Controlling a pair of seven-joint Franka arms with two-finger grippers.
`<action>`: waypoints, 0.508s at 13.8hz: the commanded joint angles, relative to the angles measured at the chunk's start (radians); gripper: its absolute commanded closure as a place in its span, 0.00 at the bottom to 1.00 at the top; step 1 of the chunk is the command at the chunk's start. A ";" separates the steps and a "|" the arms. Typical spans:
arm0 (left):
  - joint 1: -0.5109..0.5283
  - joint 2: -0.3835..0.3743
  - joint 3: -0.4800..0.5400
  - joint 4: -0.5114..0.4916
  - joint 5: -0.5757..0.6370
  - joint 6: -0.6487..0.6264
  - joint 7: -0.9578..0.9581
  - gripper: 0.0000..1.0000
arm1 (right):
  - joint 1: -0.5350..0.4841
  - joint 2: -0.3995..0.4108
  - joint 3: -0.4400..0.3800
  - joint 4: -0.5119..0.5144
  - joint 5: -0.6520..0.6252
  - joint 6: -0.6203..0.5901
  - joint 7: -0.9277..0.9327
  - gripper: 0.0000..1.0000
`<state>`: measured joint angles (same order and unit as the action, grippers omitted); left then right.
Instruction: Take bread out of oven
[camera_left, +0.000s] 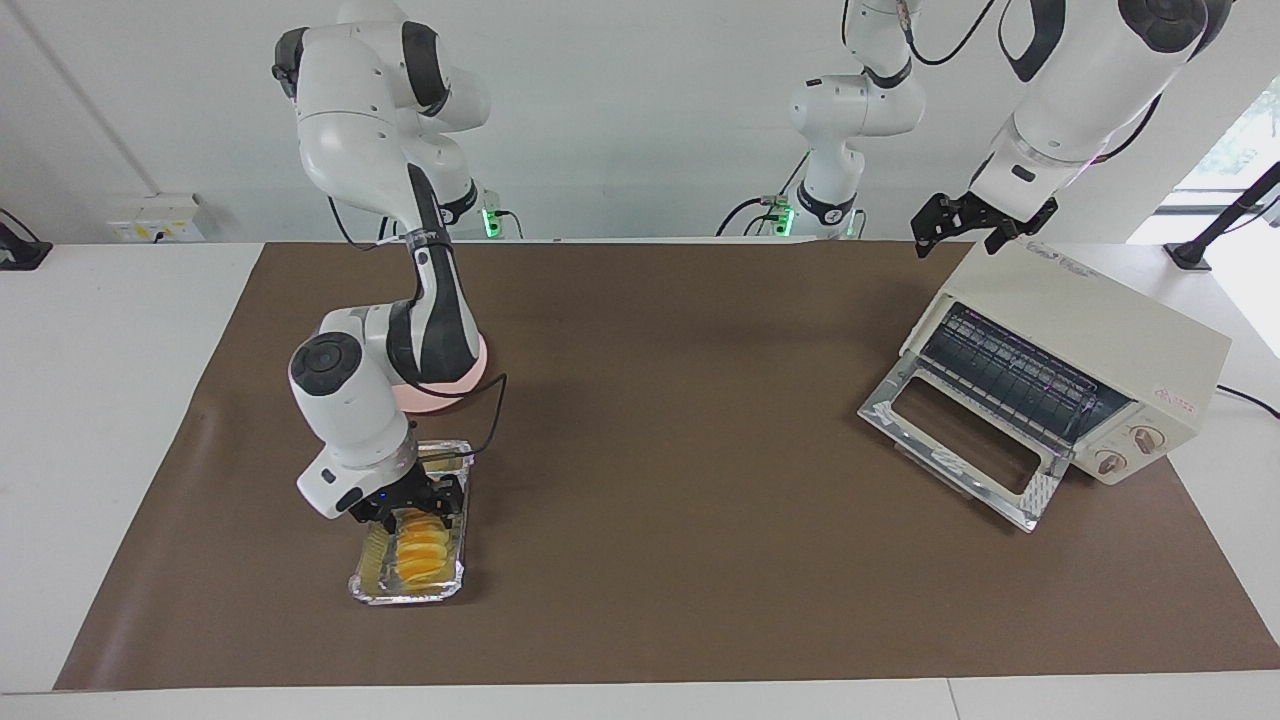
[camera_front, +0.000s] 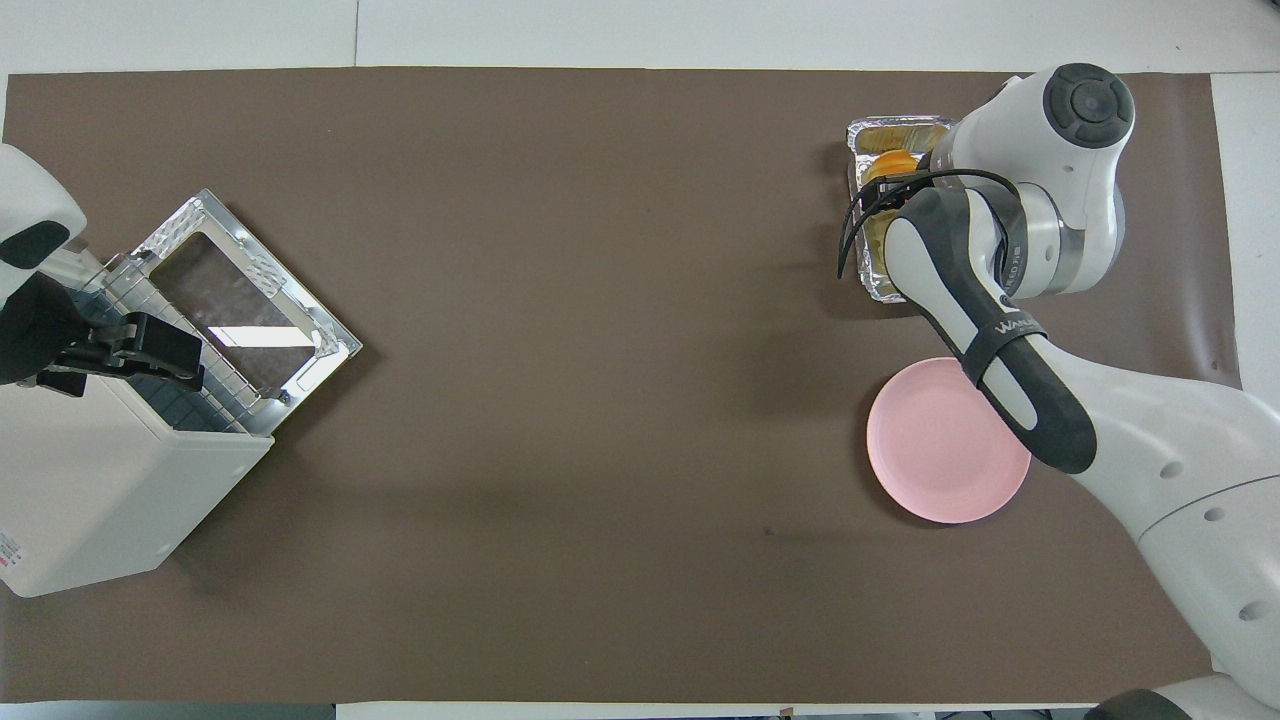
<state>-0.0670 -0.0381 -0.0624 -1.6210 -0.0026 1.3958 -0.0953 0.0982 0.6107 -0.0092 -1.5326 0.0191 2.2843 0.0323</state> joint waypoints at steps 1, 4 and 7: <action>0.012 -0.025 -0.002 -0.023 -0.017 0.014 0.011 0.00 | -0.006 -0.005 0.006 -0.073 0.010 0.095 -0.011 0.45; 0.010 -0.023 -0.002 -0.023 -0.017 0.014 0.011 0.00 | -0.009 -0.009 0.005 -0.064 0.006 0.072 -0.017 1.00; 0.012 -0.025 -0.002 -0.023 -0.017 0.014 0.011 0.00 | -0.011 -0.014 0.005 -0.052 0.004 0.046 -0.019 1.00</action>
<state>-0.0669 -0.0381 -0.0624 -1.6210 -0.0026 1.3958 -0.0953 0.0965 0.6045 -0.0121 -1.5797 0.0183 2.3437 0.0305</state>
